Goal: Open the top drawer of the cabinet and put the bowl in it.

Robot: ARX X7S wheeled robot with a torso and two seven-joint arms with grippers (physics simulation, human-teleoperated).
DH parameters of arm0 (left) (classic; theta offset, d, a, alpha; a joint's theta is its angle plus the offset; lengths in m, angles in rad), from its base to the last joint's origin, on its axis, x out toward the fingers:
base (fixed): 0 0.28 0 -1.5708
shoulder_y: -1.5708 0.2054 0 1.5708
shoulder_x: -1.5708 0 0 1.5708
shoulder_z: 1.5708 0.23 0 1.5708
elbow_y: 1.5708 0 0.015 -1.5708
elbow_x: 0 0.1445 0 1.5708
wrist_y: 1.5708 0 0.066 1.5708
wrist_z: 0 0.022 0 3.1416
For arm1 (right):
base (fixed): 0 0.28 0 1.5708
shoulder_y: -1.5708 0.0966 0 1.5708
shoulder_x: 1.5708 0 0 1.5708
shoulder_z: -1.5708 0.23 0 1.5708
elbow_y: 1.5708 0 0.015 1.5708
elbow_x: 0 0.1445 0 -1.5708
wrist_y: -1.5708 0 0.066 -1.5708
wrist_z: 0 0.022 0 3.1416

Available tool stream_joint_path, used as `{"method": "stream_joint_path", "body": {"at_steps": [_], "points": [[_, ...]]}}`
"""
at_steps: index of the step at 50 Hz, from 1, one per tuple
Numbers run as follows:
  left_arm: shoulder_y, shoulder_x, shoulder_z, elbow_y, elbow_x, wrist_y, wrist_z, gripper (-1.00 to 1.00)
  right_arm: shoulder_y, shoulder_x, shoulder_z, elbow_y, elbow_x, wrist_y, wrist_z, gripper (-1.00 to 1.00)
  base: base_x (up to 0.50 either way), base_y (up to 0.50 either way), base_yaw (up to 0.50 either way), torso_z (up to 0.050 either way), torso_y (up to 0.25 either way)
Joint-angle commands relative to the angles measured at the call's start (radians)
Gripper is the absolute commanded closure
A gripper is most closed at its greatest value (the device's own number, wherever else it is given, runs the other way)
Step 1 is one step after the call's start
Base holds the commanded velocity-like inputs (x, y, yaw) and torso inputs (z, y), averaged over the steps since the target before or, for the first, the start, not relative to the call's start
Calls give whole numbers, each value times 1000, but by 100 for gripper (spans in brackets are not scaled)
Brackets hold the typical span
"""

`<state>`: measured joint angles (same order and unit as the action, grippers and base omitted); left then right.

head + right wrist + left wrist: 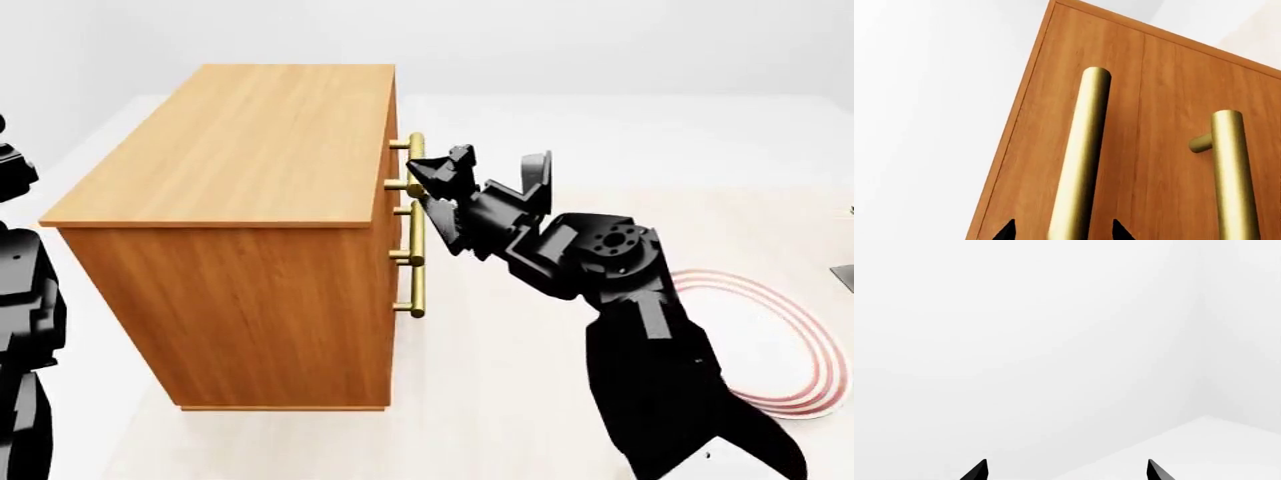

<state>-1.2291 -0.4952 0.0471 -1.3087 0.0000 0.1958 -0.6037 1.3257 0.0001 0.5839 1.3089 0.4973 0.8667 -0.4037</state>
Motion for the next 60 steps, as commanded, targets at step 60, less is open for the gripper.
{"method": "stream_joint_path", "body": {"at_steps": [60], "points": [[0, 0, -4, 0, 1, 3, 0, -100, 69, 77, 446, 0, -489, 14, -102, 100, 3, 0, 0, 0, 0]]}}
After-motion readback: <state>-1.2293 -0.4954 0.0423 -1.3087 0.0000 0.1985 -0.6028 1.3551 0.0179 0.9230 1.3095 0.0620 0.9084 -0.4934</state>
